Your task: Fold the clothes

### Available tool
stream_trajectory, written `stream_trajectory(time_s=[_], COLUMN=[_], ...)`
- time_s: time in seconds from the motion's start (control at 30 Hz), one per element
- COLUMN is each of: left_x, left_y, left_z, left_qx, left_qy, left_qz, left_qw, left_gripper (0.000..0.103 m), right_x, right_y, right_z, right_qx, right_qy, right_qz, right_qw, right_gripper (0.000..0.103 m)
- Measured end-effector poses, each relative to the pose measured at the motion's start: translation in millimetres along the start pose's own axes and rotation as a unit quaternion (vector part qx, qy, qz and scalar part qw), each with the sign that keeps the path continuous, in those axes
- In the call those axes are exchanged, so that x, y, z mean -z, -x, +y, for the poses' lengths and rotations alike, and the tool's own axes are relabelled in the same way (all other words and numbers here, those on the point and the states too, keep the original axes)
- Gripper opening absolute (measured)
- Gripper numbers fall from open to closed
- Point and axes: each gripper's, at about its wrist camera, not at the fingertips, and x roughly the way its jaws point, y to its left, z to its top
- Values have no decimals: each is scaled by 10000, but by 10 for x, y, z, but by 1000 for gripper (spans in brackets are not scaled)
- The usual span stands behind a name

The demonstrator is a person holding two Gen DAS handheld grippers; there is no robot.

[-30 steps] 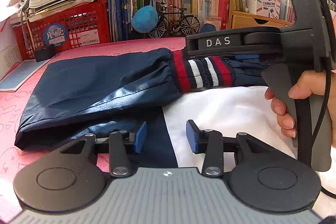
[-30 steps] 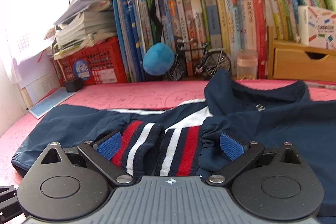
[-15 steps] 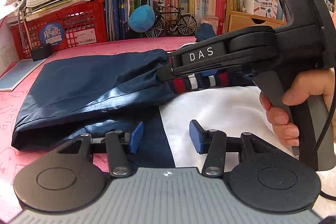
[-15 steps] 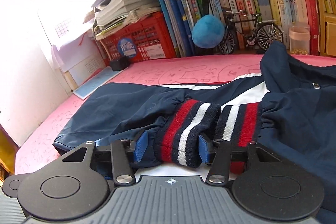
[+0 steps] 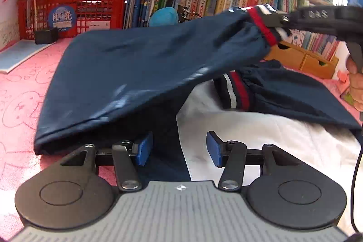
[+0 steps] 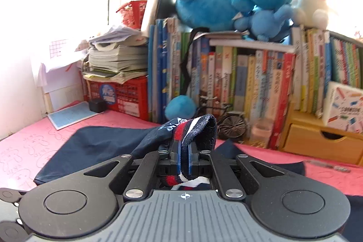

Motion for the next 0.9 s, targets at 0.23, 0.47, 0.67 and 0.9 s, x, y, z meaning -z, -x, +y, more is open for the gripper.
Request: stream_trajectory(time_s=[0.23,0.47,0.67,0.9], left_x=[-32,58,40,49], left_y=[-39,-117,-135,-130], left_z=[-3,-447,-362,-370], left_qx=[-530,-947,-852,-902], left_qy=[53,-1057,-828,-877], left_qz=[-49,107,164,174], left_qw=[9986,9898,9928,9919], left_gripper=[50,69,73,77], right_x=[105,640,983,374], right_y=[437,401,195,423], right_z=[-886,-1341,-1429,-688], right_qx=[1142,1532,1703,957], right_qy=[88,-162,-494,514], right_qz=[-9,641,1460,224], right_qw=[9934,9860,9733,9938], right_gripper=[8,8,34,81])
